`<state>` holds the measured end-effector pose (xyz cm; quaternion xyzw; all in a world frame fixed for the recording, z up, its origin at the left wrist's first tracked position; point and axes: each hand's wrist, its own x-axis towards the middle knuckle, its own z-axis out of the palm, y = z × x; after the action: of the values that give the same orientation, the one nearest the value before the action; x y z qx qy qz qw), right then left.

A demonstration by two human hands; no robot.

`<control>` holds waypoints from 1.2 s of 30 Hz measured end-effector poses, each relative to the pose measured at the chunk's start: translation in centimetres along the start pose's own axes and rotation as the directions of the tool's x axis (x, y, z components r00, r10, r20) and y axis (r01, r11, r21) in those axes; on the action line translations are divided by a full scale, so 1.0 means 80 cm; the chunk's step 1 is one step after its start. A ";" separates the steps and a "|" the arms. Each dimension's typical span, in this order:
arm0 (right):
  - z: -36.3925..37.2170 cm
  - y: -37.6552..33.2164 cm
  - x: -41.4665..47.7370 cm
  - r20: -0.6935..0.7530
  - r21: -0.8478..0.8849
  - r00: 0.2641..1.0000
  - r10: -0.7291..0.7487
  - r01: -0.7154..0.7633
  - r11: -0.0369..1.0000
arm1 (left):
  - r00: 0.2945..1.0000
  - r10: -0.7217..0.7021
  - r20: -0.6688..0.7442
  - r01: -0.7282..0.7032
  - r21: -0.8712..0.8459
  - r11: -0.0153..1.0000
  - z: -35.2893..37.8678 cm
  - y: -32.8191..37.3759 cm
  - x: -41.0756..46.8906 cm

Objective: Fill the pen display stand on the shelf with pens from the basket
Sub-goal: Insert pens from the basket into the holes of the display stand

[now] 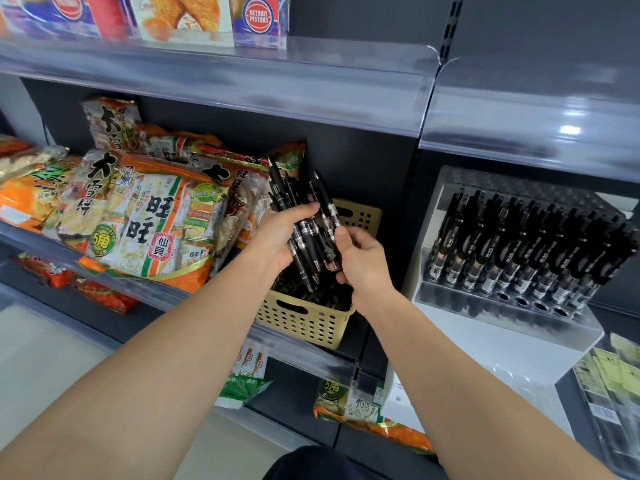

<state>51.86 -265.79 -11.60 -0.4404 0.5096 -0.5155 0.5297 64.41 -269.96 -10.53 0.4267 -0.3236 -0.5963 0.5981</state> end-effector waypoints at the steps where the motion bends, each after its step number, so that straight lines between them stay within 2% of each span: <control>1: 0.000 0.001 -0.001 0.023 -0.011 1.000 -0.017 0.018 1.000 | 1.000 -0.002 -0.001 0.002 -0.004 1.000 -0.001 0.000 0.000; 4: -0.002 0.000 -0.005 0.050 -0.017 0.998 -0.046 0.046 0.999 | 1.000 -0.006 0.002 0.006 -0.013 1.000 -0.002 -0.001 -0.001; 8: -0.004 -0.002 -0.006 -0.016 -0.006 0.999 -0.036 0.036 0.999 | 0.999 -0.008 0.034 0.010 -0.061 0.998 -0.004 -0.003 0.001; 11: -0.004 0.000 -0.007 -0.021 -0.062 0.998 -0.065 0.063 0.996 | 0.999 -0.032 0.042 0.036 -0.096 0.995 -0.003 -0.003 0.000; 17: -0.004 0.006 -0.005 0.013 -0.157 0.991 -0.131 0.131 0.979 | 0.997 -0.076 -0.024 0.075 -0.047 0.996 0.003 -0.006 -0.005; 23: -0.003 0.004 -0.007 -0.165 -0.373 0.936 -0.309 0.231 0.899 | 0.998 -0.052 -0.020 0.051 -0.036 0.998 0.003 -0.004 -0.011; 26: -0.010 -0.004 -0.006 -0.245 -0.364 0.892 -0.379 0.278 0.889 | 0.999 -0.041 -0.015 0.041 -0.007 0.999 -0.004 -0.001 -0.012; 33: -0.007 -0.022 -0.004 -0.211 -0.363 0.866 -0.454 0.362 0.859 | 1.000 -0.011 0.014 0.010 0.109 0.994 -0.001 0.011 -0.022; 36: -0.004 -0.031 0.000 -0.169 -0.322 0.896 -0.411 0.344 0.882 | 0.997 -0.053 0.055 0.046 0.122 0.991 0.005 0.014 -0.025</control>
<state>51.31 -265.98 -9.13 -0.5399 0.5403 -0.5786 0.2861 64.41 -268.10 -9.10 0.4524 -0.3659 -0.6024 0.5464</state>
